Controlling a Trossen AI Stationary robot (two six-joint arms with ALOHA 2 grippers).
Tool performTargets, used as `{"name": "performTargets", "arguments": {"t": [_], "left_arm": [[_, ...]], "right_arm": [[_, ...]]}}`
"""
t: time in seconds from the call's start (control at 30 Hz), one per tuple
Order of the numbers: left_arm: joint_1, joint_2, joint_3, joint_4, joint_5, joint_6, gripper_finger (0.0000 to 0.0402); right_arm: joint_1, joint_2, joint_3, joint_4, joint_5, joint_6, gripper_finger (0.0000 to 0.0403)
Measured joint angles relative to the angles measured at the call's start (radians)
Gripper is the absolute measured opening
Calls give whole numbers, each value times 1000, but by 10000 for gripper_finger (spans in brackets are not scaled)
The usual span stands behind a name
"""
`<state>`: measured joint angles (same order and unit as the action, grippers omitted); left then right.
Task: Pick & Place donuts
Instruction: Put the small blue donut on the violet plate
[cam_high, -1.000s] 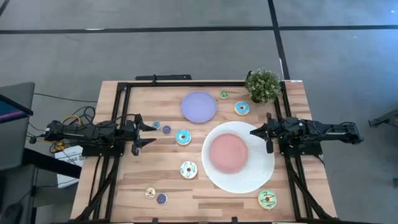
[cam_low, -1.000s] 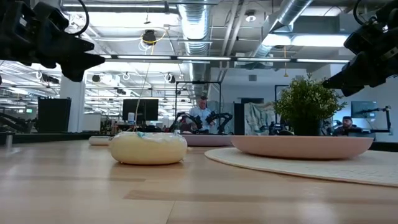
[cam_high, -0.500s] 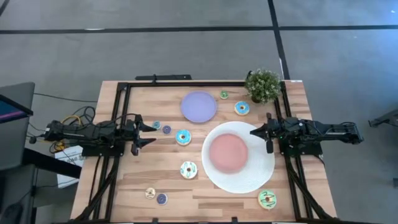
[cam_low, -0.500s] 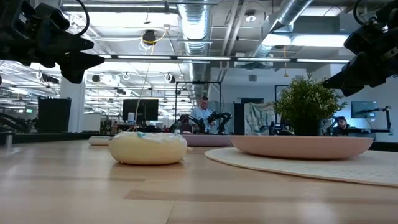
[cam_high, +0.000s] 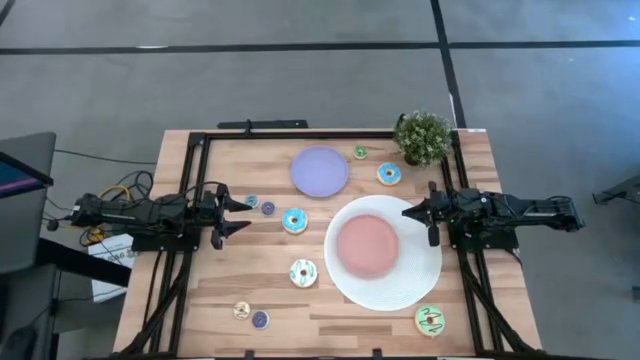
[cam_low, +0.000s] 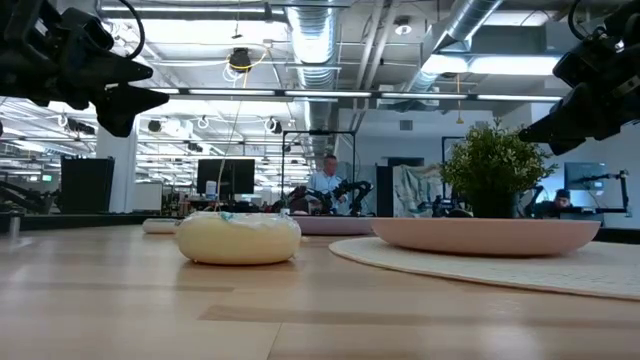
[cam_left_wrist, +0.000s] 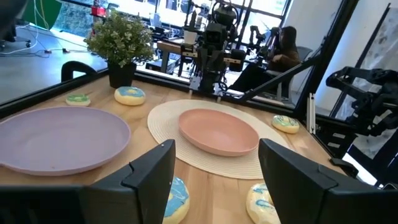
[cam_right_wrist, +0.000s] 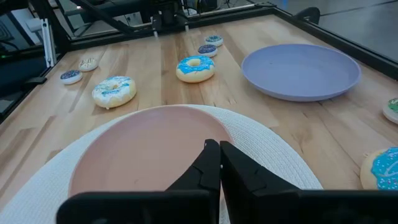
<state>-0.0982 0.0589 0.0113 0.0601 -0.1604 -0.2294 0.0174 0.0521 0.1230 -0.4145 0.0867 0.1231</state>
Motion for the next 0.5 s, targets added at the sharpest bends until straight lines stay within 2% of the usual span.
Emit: {"name": "performTargets", "arguments": {"t": [0.5], "left_arm": [[0,0,0,7,-34,34,224]], "right_arm": [[0,0,0,0,0,0,1]]}}
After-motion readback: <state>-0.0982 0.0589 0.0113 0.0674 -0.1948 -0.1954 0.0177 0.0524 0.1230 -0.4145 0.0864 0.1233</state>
